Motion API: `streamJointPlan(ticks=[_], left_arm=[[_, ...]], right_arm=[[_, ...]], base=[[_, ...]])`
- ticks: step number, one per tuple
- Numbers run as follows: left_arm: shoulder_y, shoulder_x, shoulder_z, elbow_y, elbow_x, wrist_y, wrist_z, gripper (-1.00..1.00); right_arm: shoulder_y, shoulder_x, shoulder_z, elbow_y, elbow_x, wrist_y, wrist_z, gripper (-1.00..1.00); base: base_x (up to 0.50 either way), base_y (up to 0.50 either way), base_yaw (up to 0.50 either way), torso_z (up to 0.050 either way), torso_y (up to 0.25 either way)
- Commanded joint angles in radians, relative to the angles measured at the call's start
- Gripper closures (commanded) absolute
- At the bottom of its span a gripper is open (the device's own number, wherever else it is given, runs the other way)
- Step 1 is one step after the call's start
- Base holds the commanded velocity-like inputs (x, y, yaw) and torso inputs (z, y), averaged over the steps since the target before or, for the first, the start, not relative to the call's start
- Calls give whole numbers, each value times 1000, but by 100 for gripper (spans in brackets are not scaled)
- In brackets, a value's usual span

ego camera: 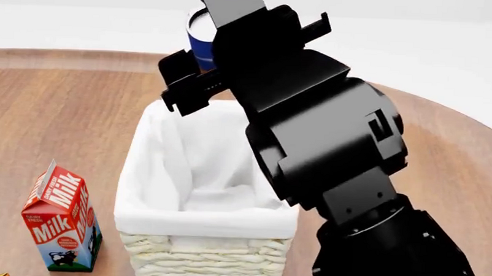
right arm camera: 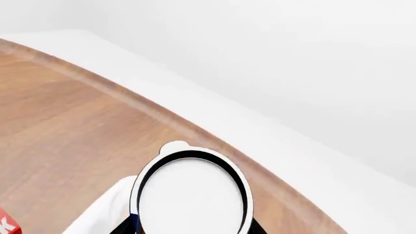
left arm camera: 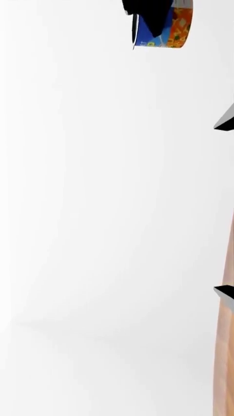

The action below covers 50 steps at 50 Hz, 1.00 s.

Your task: Pick up the alphabet soup, and put it in the basket.

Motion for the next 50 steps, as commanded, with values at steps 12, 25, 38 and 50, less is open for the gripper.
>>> streamJointPlan(ticks=[12, 25, 38, 50], left_arm=[[-6, 2, 12, -1, 24, -13, -8, -100], [-5, 2, 13, 12, 41, -28, -20, -100], [-9, 1, 14, 8, 44, -27, -22, -100], [-6, -5, 16, 5, 30, -5, -16, -100]], right_arm=[[43, -53, -30, 116, 7, 49, -21, 100], [44, -38, -39, 109, 14, 45, -9, 100], [44, -35, -45, 126, 19, 21, -6, 100], [42, -37, -54, 131, 27, 13, -3, 100]], base=[[0, 0, 0, 0, 1], [0, 0, 0, 0, 1], [0, 0, 0, 0, 1], [0, 0, 0, 2, -62]])
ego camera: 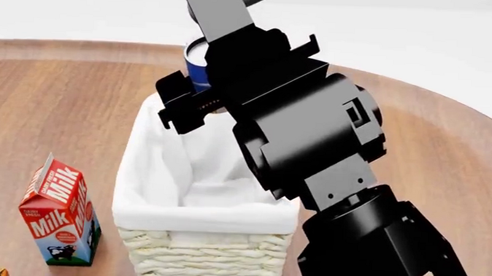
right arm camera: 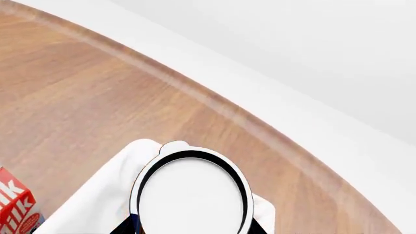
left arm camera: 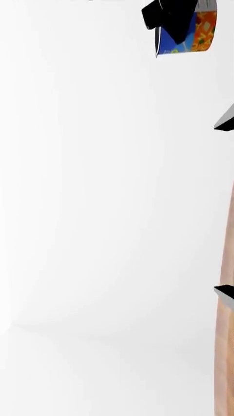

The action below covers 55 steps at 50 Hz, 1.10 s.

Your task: Pick up the alphabet soup, and put it in the basket.

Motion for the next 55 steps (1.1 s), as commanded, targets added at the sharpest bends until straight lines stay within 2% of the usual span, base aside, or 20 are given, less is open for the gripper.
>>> streamJointPlan(ticks=[1, 15, 55], left_arm=[[2, -3, 1, -2, -4, 15, 1, -100], [1, -3, 5, -4, 13, 16, -4, -100], [4, -5, 7, 8, 37, 6, -24, -100]], right_arm=[[12, -1, -2, -2, -15, -10, -2, 100], [10, 4, -8, -3, -4, -16, 4, 100], [13, 11, -27, -2, 24, -25, 19, 100]], base=[[0, 0, 0, 0, 0], [0, 0, 0, 0, 0], [-1, 0, 0, 2, -101]])
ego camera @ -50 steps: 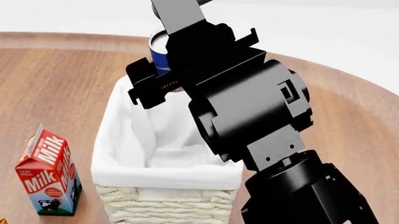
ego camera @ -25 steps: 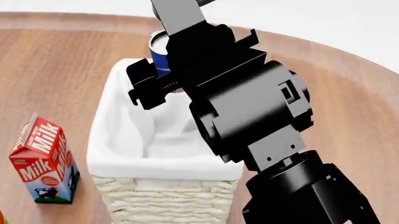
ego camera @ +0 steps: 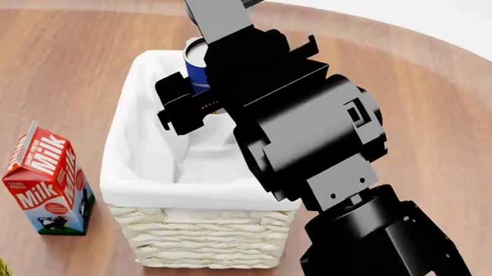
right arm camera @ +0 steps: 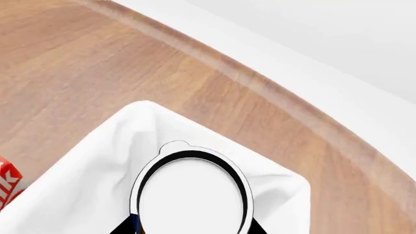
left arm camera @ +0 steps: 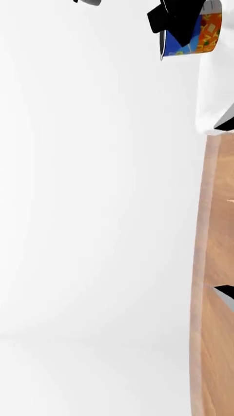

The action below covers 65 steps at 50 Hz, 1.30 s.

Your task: Pick up the alphabet soup, and put it in the basket.

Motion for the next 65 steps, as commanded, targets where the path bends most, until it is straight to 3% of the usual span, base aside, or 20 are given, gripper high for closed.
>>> streamJointPlan(ticks=[1, 65], left_arm=[[0, 0, 2, 3, 10, -3, -5, -100], [-5, -8, 5, -3, 1, 13, -17, -100]], right_arm=[[11, 1, -3, -4, -15, -8, -5, 100], [19, 4, -31, -18, 33, -18, 13, 100]], base=[[0, 0, 0, 3, -98], [0, 0, 0, 3, -77]])
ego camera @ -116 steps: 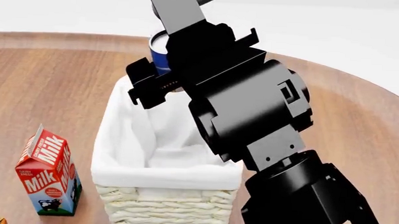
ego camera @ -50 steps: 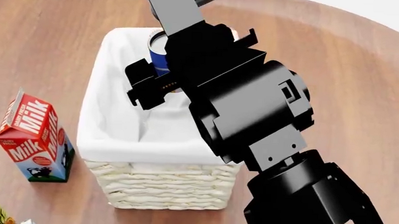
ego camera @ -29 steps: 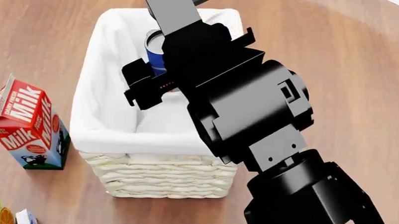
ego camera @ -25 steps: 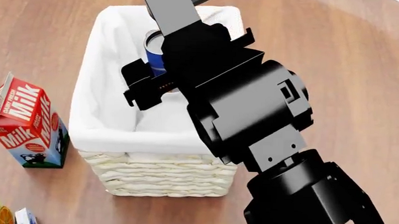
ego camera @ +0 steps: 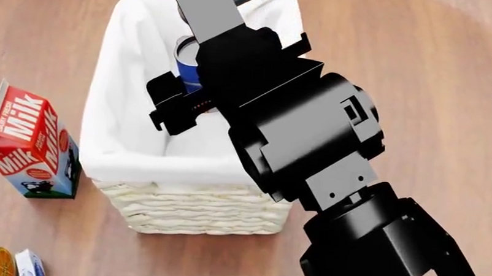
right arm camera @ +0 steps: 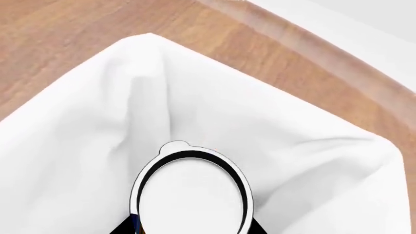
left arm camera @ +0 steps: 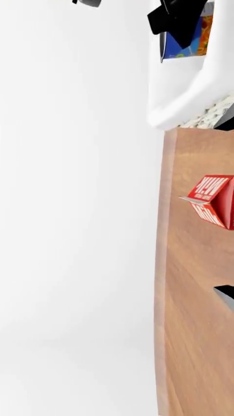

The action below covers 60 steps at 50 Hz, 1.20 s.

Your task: Pick up the alphabet soup, and put it in the basket.

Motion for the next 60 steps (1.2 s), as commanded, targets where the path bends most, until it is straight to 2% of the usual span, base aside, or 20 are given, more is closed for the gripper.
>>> streamJointPlan(ticks=[1, 10, 11, 37, 50, 54, 60], left_arm=[[-1, -2, 1, -4, -6, 11, 0, -100], [0, -4, 2, -9, -21, 28, 3, -100], [-2, -3, 2, -13, -19, 26, 2, -100], [8, -10, 2, 3, -20, 21, -5, -100], [4, -11, 3, -4, -21, 21, -7, -100], [4, -11, 2, -5, -21, 23, -8, -100], [8, -13, -9, -2, -27, 27, -17, -100]], right_arm=[[9, 1, -3, -4, -12, -8, -6, 100], [13, 0, -11, 8, -21, -26, 6, 100], [22, -5, -3, 25, -25, -26, 21, -100], [24, 38, 18, -90, 26, 7, 48, -100], [54, 153, 111, -419, 128, 147, 116, -100], [31, 203, 172, -574, 185, 189, 148, -100], [-93, 332, 302, -883, 280, 189, 196, -100]], base=[[0, 0, 0, 7, -88], [-1, 0, 0, 1, -15], [0, 0, 0, 0, 0], [0, 0, 0, 0, 0], [0, 0, 0, 0, 0], [0, 0, 0, 0, 0], [0, 0, 0, 0, 0]])
